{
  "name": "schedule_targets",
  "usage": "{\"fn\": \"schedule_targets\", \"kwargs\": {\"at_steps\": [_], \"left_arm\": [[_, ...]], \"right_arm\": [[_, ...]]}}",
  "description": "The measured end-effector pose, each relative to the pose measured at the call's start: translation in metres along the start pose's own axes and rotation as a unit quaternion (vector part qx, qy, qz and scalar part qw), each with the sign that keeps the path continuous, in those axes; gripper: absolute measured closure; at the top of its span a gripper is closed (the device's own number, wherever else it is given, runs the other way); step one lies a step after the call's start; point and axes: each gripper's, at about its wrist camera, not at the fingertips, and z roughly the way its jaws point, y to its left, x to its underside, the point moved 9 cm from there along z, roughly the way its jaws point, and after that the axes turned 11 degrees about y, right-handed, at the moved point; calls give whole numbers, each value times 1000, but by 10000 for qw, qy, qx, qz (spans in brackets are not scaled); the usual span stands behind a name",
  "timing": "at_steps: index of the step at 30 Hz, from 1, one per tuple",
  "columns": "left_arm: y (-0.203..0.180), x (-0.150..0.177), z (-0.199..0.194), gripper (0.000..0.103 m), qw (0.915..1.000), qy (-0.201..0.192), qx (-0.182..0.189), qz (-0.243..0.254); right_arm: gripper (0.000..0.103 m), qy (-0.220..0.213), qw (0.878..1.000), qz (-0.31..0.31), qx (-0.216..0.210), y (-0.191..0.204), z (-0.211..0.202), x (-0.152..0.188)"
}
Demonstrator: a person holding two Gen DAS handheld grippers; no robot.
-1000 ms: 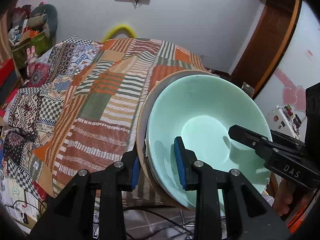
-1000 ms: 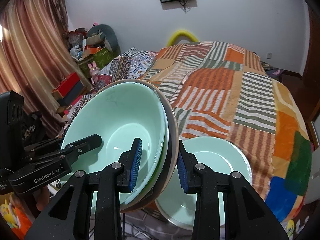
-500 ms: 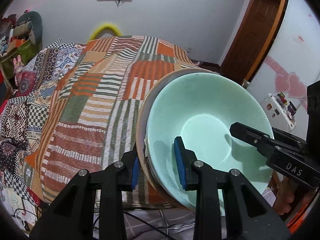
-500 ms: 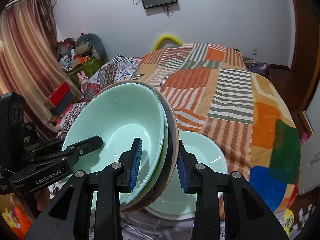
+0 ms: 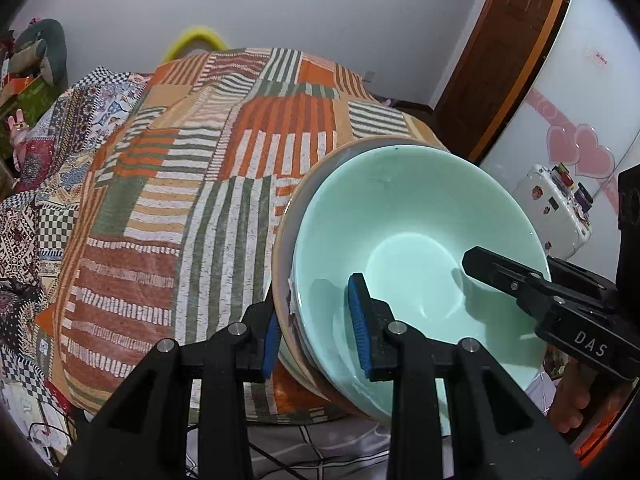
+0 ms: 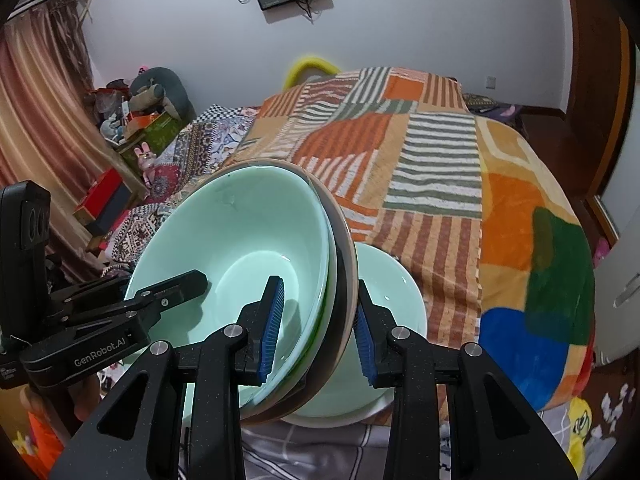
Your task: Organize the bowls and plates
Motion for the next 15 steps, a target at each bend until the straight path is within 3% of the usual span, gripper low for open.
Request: {"fn": "schedule_targets", "kwargs": {"at_steps": [15], "left_arm": [[0, 1, 46, 73, 9986, 522, 11, 8]], "right_arm": [[72, 361, 9990, 247, 33, -20, 25, 9]]}}
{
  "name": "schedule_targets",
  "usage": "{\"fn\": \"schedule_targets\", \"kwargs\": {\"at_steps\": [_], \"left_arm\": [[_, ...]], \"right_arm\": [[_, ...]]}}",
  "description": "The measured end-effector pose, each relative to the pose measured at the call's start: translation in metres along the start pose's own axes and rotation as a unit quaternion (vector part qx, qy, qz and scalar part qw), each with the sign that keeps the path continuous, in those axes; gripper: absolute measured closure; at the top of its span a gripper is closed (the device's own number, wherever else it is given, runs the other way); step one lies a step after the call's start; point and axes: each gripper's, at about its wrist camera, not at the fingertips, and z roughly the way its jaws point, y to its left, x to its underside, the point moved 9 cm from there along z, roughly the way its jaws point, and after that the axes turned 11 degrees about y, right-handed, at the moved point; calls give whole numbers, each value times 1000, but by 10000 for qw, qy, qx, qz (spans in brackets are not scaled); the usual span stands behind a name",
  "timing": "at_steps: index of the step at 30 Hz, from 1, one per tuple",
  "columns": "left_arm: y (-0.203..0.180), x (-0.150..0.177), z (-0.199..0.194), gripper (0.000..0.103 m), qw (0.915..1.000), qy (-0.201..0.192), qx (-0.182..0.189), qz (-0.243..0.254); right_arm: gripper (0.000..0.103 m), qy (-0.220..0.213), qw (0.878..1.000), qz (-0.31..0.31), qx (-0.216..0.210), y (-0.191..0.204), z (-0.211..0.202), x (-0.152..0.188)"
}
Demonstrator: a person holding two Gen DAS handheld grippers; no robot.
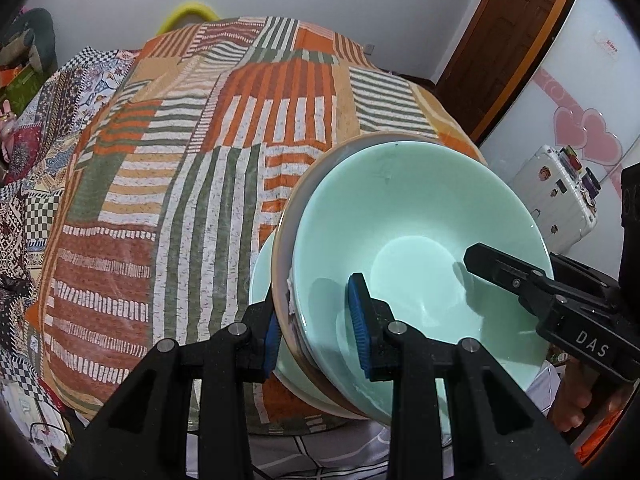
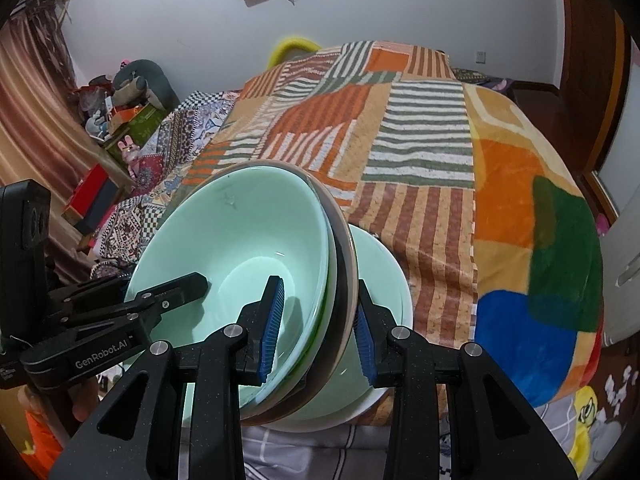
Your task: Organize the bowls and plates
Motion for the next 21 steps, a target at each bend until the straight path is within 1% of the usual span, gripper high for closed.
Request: {"fn": "schedule_targets", "kwargs": {"at_steps": [15, 21], "left_arm": [[8, 1, 32, 73, 9992, 373, 33, -113], [7, 0, 33, 73, 9994, 343, 16, -83]], "right_arm": [[72, 323, 9994, 132, -16, -6, 23, 6], [71, 352, 9992, 180, -72, -9, 24, 6]]}}
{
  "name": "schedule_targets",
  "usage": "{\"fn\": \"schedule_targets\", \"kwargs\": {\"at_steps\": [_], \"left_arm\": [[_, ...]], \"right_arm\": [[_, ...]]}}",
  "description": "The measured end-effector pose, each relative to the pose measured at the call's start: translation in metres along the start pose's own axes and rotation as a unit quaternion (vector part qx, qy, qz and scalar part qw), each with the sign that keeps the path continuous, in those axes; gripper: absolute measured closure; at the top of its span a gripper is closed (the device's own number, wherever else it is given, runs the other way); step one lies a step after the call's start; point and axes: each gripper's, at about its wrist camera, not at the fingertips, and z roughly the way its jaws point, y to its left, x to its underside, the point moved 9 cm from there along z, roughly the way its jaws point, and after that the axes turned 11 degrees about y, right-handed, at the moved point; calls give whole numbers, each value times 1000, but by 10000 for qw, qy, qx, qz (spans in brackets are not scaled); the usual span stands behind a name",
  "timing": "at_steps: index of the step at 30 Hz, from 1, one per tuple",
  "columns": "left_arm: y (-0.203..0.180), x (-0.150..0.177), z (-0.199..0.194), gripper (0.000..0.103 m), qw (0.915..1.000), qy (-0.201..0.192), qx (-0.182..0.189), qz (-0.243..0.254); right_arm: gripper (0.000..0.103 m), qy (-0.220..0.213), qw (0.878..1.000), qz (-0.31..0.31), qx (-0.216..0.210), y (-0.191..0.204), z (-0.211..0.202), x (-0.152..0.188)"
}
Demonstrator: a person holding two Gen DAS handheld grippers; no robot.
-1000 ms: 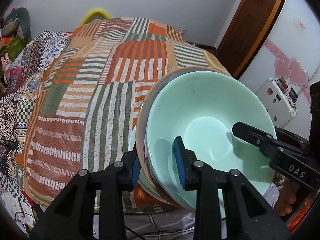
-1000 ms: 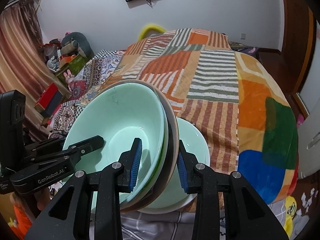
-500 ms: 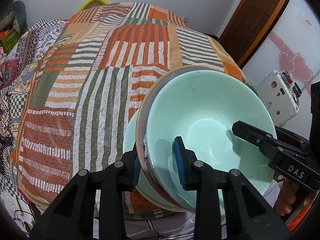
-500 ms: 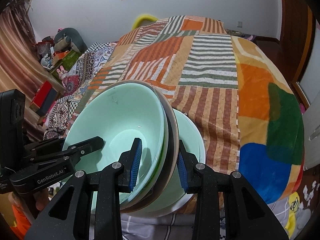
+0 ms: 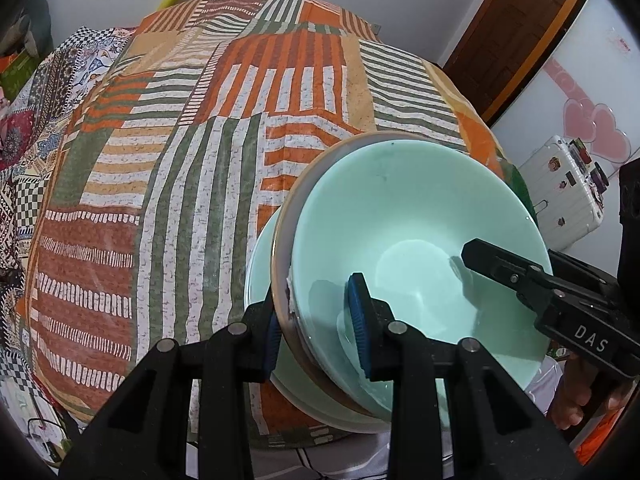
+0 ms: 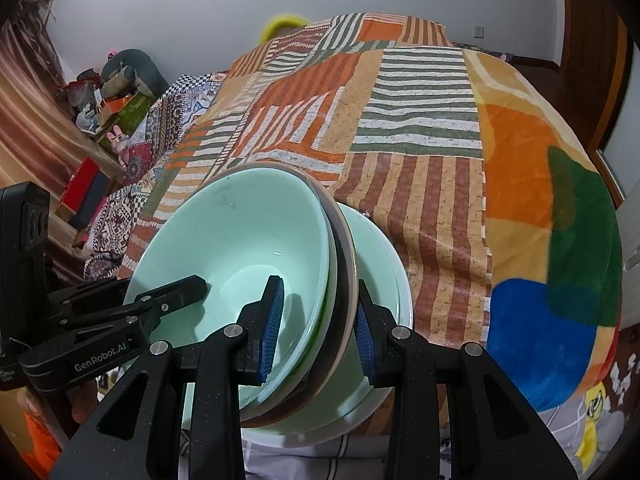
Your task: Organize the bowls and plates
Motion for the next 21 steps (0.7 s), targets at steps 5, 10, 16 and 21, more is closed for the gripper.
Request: {"fn": "schedule_targets", "kwargs": {"at_steps": [5, 10, 16, 21], "left_arm": [[2, 0, 2, 72, 10000, 7, 82, -51], [3, -2, 3, 71, 9996, 17, 235, -170], [3, -2, -11, 69, 9998, -187, 64, -84], [-1, -5, -41, 68, 9986, -530, -23, 28]], "right_arm": [[70, 4, 10000, -2, -16, -1, 2, -1], [70, 41, 10000, 29, -65, -2, 6, -2], [69, -59, 10000, -60, -10, -2, -2, -3], [60, -476, 9982, -313, 181, 4, -30, -6]]}}
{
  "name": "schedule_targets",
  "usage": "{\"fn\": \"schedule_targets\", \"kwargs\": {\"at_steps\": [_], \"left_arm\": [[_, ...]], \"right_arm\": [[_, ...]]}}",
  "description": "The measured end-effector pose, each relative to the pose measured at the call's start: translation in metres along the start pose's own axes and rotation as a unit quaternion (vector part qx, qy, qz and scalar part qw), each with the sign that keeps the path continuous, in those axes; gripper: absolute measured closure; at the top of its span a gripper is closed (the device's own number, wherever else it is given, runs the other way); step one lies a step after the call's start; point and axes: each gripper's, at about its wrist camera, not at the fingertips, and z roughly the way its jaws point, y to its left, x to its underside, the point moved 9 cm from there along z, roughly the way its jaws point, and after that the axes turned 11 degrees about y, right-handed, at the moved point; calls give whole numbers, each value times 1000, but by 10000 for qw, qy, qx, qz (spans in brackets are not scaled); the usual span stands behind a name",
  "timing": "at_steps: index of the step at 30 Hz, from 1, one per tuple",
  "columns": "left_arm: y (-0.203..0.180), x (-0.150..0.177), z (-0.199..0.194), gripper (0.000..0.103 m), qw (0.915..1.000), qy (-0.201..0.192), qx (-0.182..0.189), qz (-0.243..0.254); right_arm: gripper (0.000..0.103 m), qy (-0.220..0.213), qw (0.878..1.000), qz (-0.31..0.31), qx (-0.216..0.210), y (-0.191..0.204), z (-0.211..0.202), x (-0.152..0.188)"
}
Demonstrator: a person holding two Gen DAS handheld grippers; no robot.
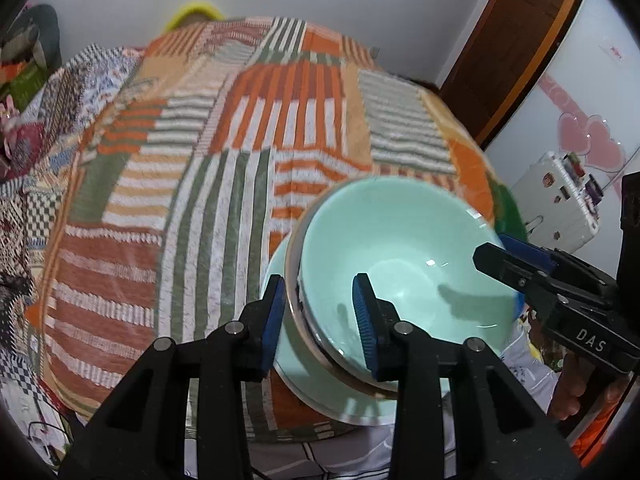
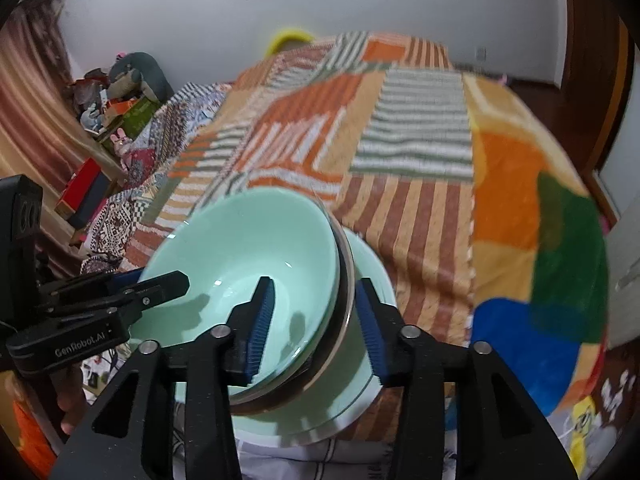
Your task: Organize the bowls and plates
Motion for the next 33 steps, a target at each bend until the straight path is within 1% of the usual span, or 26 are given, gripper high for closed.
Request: {"fn": "schedule_targets", "kwargs": {"at_steps": [2, 5, 6, 9, 11, 13, 15, 16, 19, 20, 21, 22, 23, 24, 25, 26, 27, 29, 33], "left_arm": [[-5, -4, -19, 68, 9997, -235, 8, 51], [-14, -9, -48, 67, 9980, -609, 9, 146], [-18, -10, -60, 64, 9969, -768, 4, 195], [-30, -13, -96, 63, 9913, -1265, -40, 347], [-37, -14, -120, 62, 9863, -1585, -96, 459], [-45, -13, -143, 59, 9804, -1890, -124, 542], [-50, -12, -162, 46, 9745, -2167, -123, 571], [-52, -10, -173, 45, 9705, -2336, -130, 582], [-58, -6, -197, 44, 9610, -2674, -229, 668], [-60, -4, -204, 41, 9584, -2760, -241, 684], [-61, -3, -210, 34, 9561, -2838, -244, 691], [-62, 0, -217, 31, 9534, -2928, -236, 685], [-62, 2, -222, 24, 9514, -2995, -234, 673], [-63, 4, -227, 16, 9490, -3074, -240, 663], [-63, 6, -232, 12, 9464, -3153, -252, 652], [-63, 8, -235, 6, 9445, -3213, -275, 635], [-63, 10, -238, 3, 9425, -3271, -307, 613], [-62, 12, -242, 2, 9406, -3326, -332, 598], [-63, 16, -244, 2, 9406, -3325, -327, 599]], "right_arm": [[57, -204, 9998, -80, 8, 4, -15, -4], [56, -475, 9987, -183, 5, 11, -37, -9], [56, -554, 9982, -213, 2, 13, -43, -11], [55, -843, 9959, -332, 14, 23, -65, -14], [53, -1055, 9936, -406, 24, 30, -79, -16], [50, -1298, 9904, -472, 18, 37, -96, -18], [50, -1511, 9871, -525, 9, 41, -111, -19], [50, -1617, 9853, -552, 1, 44, -119, -20], [49, -1901, 9799, -611, -7, 49, -139, -22], [48, -1981, 9782, -628, -9, 51, -144, -23], [47, -2066, 9763, -646, -11, 52, -149, -24], [42, -2162, 9741, -663, -11, 54, -154, -24], [35, -2272, 9715, -675, -12, 56, -160, -24], [33, -2358, 9694, -689, -11, 57, -165, -23], [31, -2446, 9670, -717, -6, 59, -169, -23], [29, -2511, 9651, -747, -2, 62, -172, -23], [28, -2552, 9638, -768, -5, 63, -174, -23], [21, -2636, 9613, -802, -12, 67, -176, -23], [16, -2735, 9581, -854, 4, 71, -178, -24]]}}
